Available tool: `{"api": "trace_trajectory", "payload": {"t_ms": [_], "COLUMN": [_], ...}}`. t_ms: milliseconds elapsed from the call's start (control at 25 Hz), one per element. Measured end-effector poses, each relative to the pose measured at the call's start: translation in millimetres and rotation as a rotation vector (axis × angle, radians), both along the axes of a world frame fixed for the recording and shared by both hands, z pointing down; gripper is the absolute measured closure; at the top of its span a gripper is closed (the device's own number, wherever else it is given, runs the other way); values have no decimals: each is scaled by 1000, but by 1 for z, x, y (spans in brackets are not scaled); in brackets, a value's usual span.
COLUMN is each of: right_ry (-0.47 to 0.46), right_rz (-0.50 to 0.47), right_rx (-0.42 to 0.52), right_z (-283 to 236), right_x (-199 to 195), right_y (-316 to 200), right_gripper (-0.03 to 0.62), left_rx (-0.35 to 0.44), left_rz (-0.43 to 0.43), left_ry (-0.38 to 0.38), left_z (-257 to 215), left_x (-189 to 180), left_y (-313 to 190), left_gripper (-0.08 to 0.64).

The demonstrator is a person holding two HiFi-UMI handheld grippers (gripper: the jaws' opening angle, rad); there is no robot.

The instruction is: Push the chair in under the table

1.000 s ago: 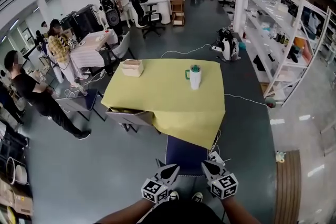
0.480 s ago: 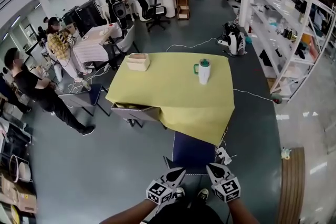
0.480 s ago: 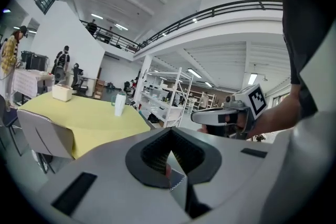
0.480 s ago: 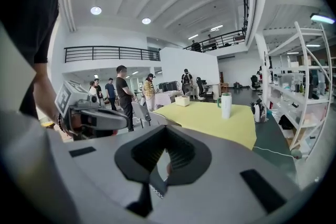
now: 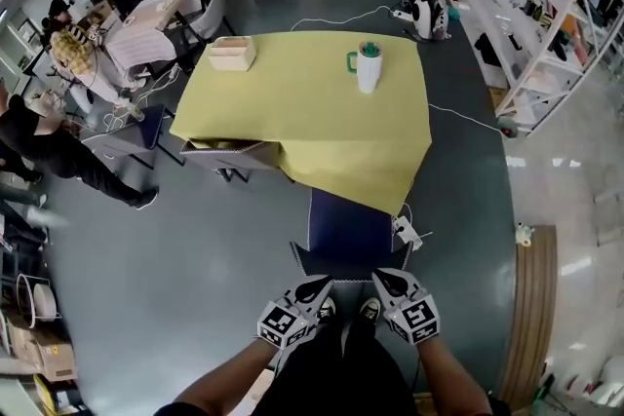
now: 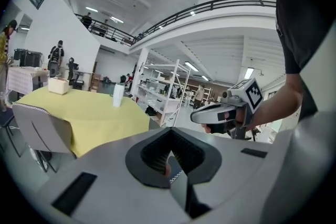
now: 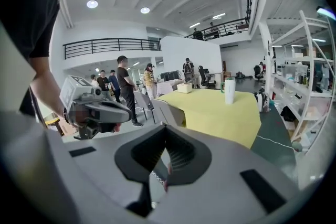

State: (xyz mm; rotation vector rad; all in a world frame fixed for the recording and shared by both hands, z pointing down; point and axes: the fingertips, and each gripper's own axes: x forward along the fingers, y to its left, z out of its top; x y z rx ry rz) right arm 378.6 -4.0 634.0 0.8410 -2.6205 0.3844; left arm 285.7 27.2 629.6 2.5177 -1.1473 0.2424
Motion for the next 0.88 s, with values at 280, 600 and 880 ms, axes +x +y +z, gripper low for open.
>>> {"api": "trace_trajectory", "payload": {"t_ms": [280, 600, 880], "right_ry": [118, 234, 399], "right_rz": [27, -27, -169], "right_rx": [-105, -201, -202], "right_z": [54, 112, 151], "right_x": [16, 24, 20], "right_y": [-5, -4, 7], "right_gripper": [577, 494, 426], "left_rx": [-120, -176, -223], "left_rz": [23, 81, 203], "left_ry": [-167, -381, -534], "left_z": [56, 126, 166], "left_x": [-2, -1, 5], "left_y": [-2, -4, 7], "left_gripper": [552, 548, 419]}}
